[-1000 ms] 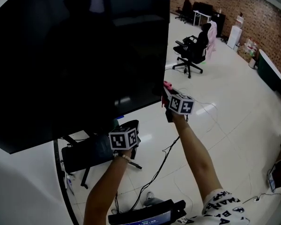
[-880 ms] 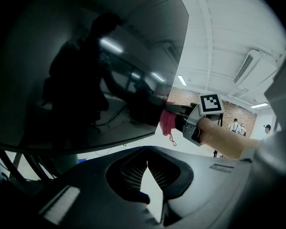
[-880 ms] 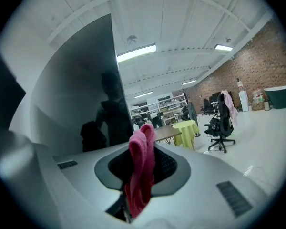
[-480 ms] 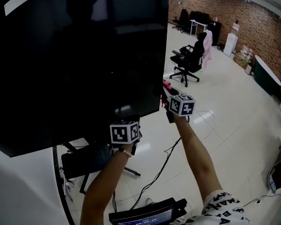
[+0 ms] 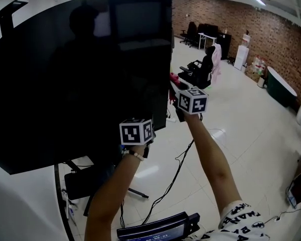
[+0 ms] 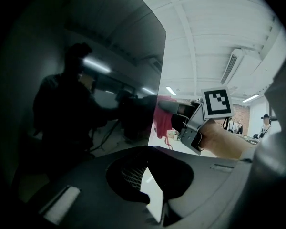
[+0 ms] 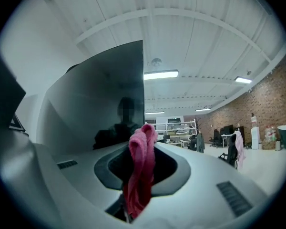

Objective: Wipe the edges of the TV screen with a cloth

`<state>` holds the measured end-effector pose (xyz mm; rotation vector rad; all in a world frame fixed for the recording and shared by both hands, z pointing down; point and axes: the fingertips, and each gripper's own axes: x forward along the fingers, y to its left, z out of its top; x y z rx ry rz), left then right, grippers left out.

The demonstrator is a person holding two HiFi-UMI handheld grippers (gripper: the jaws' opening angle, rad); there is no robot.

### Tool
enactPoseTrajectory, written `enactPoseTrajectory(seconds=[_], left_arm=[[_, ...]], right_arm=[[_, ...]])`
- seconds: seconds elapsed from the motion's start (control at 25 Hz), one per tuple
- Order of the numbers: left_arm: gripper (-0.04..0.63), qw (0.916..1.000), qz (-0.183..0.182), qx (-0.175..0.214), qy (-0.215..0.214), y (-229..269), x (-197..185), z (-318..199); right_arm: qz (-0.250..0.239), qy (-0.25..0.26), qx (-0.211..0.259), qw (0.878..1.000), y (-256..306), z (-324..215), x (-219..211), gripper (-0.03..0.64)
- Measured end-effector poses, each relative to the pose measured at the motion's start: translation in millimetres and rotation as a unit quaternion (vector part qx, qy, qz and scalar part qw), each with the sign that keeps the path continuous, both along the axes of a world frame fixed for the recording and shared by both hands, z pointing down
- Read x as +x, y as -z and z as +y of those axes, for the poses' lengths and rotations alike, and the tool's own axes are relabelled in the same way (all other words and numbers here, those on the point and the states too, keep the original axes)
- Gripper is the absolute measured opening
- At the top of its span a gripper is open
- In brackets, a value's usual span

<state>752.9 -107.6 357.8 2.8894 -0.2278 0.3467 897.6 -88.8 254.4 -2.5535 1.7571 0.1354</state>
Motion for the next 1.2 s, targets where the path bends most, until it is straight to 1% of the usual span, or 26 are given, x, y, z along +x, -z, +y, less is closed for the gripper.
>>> enactPoseTrajectory(seconds=[0.08, 0.24, 0.4, 0.48, 0.84, 1.0, 1.2], left_arm=[[-0.002, 0.9999, 0.013, 0.007, -0.006, 23.5, 4.8, 3.1], [-0.003, 0.9991, 0.027, 0.029, -0.016, 60.7, 9.8, 12.0], [-0.003, 0.998, 0.031, 0.05, -0.022, 81.6, 13.1, 18.8], [-0.003, 0.998, 0.031, 0.051, -0.021, 84.9, 12.6, 18.0], [-0.003, 0.9983, 0.028, 0.05, -0.009, 87.5, 7.6, 7.2], [-0.003, 0.9977, 0.034, 0.055, -0.018, 107.8, 17.0, 8.4], [-0.003, 0.9956, 0.047, 0.075, -0.033, 142.2, 21.3, 30.3]], right_arm=[[0.009, 0.001, 0.001, 1.0, 18.0, -2.2, -2.0, 0.086], [0.016, 0.004, -0.017, 1.0, 43.1, -9.5, 3.2, 0.086], [0.034, 0.004, -0.02, 0.999, 76.4, -10.1, 10.4, 0.086], [0.047, 0.005, -0.023, 0.999, 94.2, -12.5, 11.3, 0.086], [0.096, 0.012, 0.015, 0.995, 191.8, -6.5, 1.3, 0.087], [0.115, 0.004, 0.022, 0.993, 236.2, -7.5, 0.4, 0.087], [0.14, -0.002, 0.027, 0.99, 278.4, -0.3, -10.3, 0.087]])
